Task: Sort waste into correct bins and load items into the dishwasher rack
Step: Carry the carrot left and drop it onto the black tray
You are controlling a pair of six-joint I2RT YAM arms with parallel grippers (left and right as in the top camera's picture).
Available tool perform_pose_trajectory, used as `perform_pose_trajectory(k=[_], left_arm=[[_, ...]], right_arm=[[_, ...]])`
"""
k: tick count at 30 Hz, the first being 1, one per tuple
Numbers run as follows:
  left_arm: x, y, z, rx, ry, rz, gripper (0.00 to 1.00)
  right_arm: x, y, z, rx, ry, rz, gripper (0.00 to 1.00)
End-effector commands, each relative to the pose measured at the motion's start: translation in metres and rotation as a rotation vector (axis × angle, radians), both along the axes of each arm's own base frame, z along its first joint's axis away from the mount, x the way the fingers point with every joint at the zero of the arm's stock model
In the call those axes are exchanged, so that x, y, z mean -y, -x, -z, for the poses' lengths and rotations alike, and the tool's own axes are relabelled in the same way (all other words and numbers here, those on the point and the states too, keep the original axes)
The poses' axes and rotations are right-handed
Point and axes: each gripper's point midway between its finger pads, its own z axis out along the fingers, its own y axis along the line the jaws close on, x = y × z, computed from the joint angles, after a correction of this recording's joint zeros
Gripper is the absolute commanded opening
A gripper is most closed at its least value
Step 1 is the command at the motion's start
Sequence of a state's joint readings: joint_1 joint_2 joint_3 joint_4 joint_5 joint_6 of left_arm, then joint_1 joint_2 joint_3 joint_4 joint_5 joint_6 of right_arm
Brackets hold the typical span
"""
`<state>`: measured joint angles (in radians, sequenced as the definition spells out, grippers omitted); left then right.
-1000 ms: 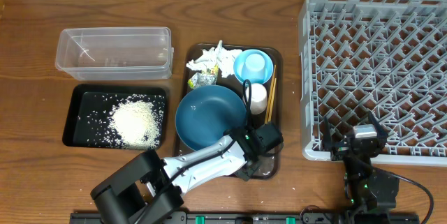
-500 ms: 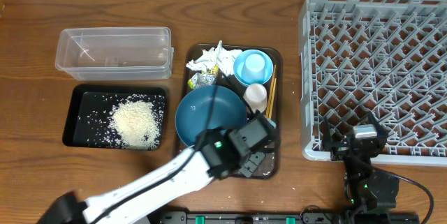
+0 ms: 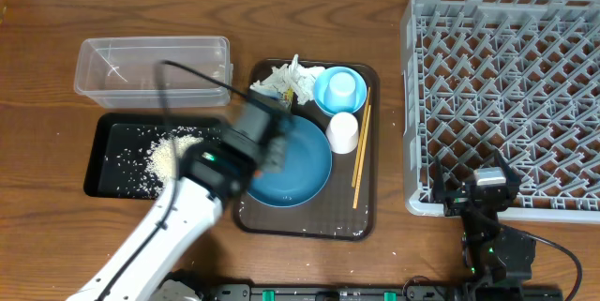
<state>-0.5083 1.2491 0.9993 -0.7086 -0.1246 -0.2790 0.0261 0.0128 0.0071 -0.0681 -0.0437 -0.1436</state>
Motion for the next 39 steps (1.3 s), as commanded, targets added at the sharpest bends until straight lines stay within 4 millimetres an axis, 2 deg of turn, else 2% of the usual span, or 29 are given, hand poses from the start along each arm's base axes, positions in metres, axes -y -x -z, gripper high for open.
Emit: perform_pose_trajectory(k=[1,6,10,11,17,23,28,31,32,35,36,38,39], left_arm=[[-0.054,-0.024,-0.004,0.014,0.01,-0.236,0.3],[-0.125,-0.032,0.01,-0.024,0.055,-0.558,0.31],[-0.164,-0.031,0.027,-0.072,0.074,-0.747,0.31],[-0.17,-0.03,0.031,-0.084,0.08,-0.78,0.36],[-0.188,-0.024,0.056,-0.173,0.086,-0.862,0.37],[-0.188,-0.018,0.06,-0.203,0.076,-0.864,0.37],[-0.181,-0.017,0.045,-0.173,0.126,-0.84,0.37],[-0.162,-0.021,0.024,-0.129,0.232,-0.761,0.38],[-0.149,-0.023,0.01,-0.1,0.302,-0.704,0.41],[-0.121,-0.024,-0.016,-0.057,0.44,-0.572,0.46],[-0.109,-0.024,-0.026,-0.044,0.493,-0.527,0.49],[-0.092,-0.022,-0.039,-0.031,0.557,-0.459,0.62],[-0.085,-0.02,-0.043,-0.028,0.573,-0.433,0.64]], right_arm=[[-0.002,0.0,0.001,-0.003,0.012,-0.004,0.99],[-0.002,0.0,0.001,-0.003,0.012,-0.004,0.99],[-0.002,0.0,0.001,-0.003,0.011,-0.005,0.99],[-0.002,0.0,0.001,-0.003,0.011,-0.005,0.99],[-0.002,0.0,0.001,-0.003,0.012,-0.004,0.99],[-0.002,0.0,0.001,-0.003,0.012,-0.004,0.99],[-0.002,0.0,0.001,-0.003,0.011,-0.005,0.99],[-0.002,0.0,0.001,-0.003,0.012,-0.004,0.99],[-0.002,0.0,0.001,-0.003,0.012,-0.004,0.99],[-0.002,0.0,0.001,-0.003,0.012,-0.004,0.99],[-0.002,0.0,0.001,-0.003,0.011,-0.005,0.99],[-0.002,0.0,0.001,-0.003,0.012,-0.005,0.99],[-0.002,0.0,0.001,-0.003,0.012,-0.004,0.99]])
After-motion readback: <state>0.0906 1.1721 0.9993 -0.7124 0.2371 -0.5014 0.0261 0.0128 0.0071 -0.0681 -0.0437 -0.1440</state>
